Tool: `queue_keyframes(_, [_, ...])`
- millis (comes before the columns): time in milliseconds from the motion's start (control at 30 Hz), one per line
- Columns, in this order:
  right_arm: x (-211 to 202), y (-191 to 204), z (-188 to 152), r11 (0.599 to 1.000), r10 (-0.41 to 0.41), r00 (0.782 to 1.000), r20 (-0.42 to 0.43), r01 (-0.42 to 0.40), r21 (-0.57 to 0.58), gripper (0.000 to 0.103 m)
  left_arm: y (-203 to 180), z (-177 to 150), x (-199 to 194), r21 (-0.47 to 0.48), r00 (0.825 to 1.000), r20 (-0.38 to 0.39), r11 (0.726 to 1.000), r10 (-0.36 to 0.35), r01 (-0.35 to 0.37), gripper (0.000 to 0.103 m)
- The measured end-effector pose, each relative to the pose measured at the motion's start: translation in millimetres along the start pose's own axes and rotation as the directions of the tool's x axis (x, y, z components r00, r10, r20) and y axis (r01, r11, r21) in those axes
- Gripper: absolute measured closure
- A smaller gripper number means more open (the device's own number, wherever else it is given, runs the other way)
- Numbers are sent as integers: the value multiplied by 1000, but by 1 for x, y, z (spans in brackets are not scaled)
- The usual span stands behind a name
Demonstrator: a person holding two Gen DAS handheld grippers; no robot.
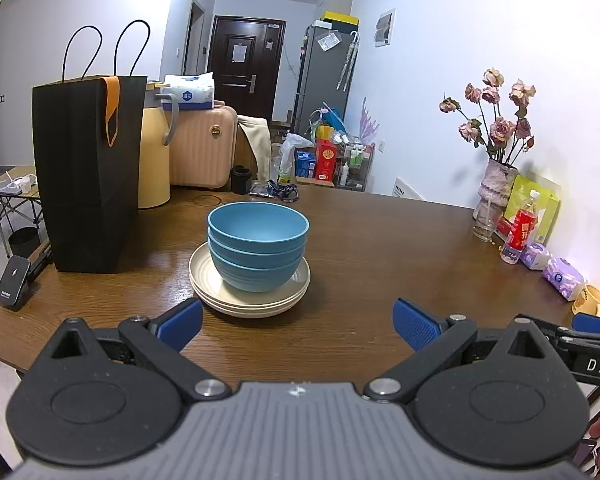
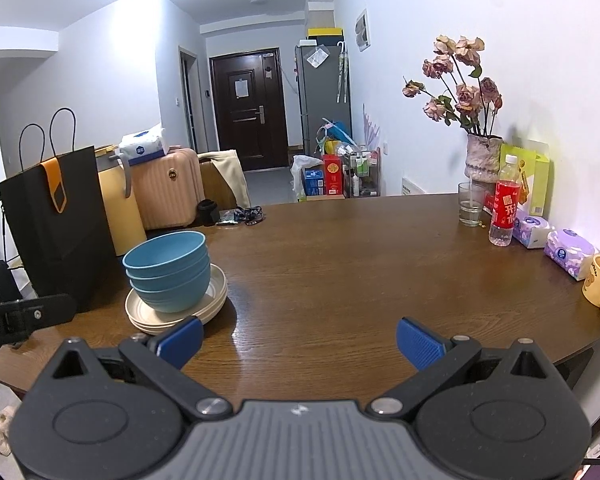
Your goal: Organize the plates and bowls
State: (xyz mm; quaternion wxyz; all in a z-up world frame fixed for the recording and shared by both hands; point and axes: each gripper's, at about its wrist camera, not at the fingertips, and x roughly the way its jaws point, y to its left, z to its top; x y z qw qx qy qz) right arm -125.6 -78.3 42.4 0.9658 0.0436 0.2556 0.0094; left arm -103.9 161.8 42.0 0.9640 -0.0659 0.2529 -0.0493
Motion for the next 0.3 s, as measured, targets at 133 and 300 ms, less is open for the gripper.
queue_keyframes(133, [0, 0, 0, 1000, -1, 1000, -4, 1, 0, 0, 0, -2, 0, 2, 1000, 0, 1000, -13, 13, 0])
queue_keyframes(300, [2, -2, 0, 1000, -2, 1000, -11, 2, 3, 0, -1, -3, 3, 4, 1000, -8, 1000, -13, 14, 0])
